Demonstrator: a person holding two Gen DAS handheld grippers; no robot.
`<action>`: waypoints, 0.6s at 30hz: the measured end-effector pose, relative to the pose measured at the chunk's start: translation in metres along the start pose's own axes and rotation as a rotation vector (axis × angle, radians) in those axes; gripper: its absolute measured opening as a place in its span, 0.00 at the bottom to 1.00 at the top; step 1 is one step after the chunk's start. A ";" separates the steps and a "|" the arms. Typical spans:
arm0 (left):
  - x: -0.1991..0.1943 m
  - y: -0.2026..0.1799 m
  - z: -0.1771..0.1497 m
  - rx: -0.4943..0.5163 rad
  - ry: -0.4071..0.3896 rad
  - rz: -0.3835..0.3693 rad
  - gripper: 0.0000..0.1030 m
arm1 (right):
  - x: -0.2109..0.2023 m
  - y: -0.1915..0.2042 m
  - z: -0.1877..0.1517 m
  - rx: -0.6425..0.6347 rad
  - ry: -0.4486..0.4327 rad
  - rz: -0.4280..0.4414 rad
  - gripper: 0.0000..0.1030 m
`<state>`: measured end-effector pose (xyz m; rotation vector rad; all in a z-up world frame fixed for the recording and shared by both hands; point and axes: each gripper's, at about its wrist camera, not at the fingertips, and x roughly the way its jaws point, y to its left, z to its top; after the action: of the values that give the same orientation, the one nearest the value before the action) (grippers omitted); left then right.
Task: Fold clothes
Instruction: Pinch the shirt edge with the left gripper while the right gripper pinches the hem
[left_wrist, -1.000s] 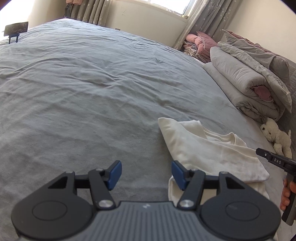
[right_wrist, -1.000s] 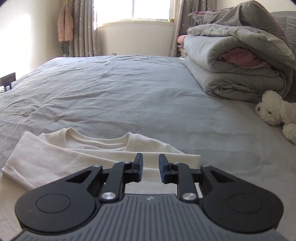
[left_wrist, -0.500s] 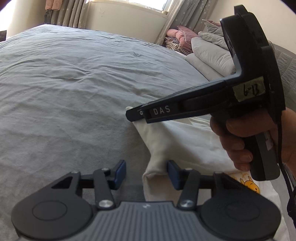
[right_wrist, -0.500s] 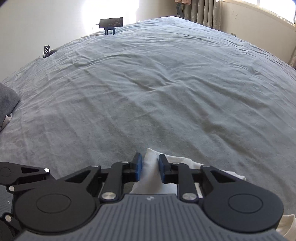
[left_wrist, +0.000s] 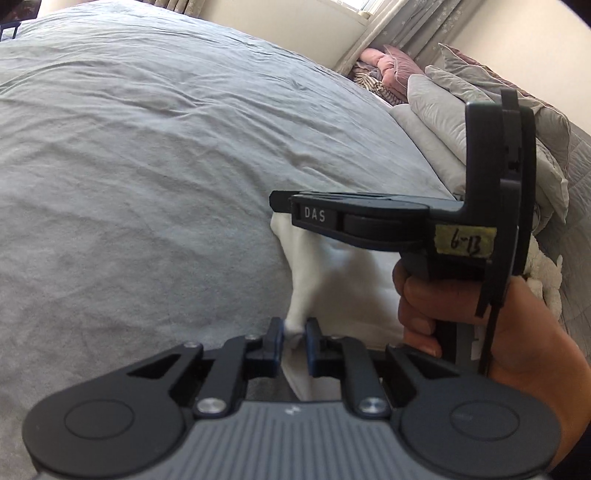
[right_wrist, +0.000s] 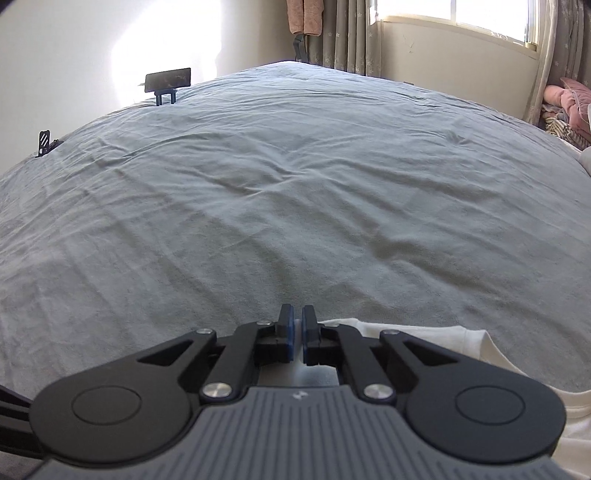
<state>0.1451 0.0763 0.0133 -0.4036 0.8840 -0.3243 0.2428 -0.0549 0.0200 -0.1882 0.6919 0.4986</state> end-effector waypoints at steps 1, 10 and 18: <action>0.000 0.001 0.000 -0.009 0.003 -0.005 0.14 | 0.001 0.002 -0.001 -0.016 -0.006 -0.008 0.05; -0.002 0.009 0.004 -0.084 0.031 -0.034 0.15 | -0.069 -0.016 0.002 0.077 -0.137 0.070 0.13; -0.001 0.006 0.004 -0.068 0.031 -0.015 0.15 | -0.041 -0.020 -0.040 0.112 -0.024 0.038 0.11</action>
<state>0.1479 0.0827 0.0133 -0.4696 0.9242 -0.3155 0.2038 -0.1004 0.0165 -0.0637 0.6988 0.4960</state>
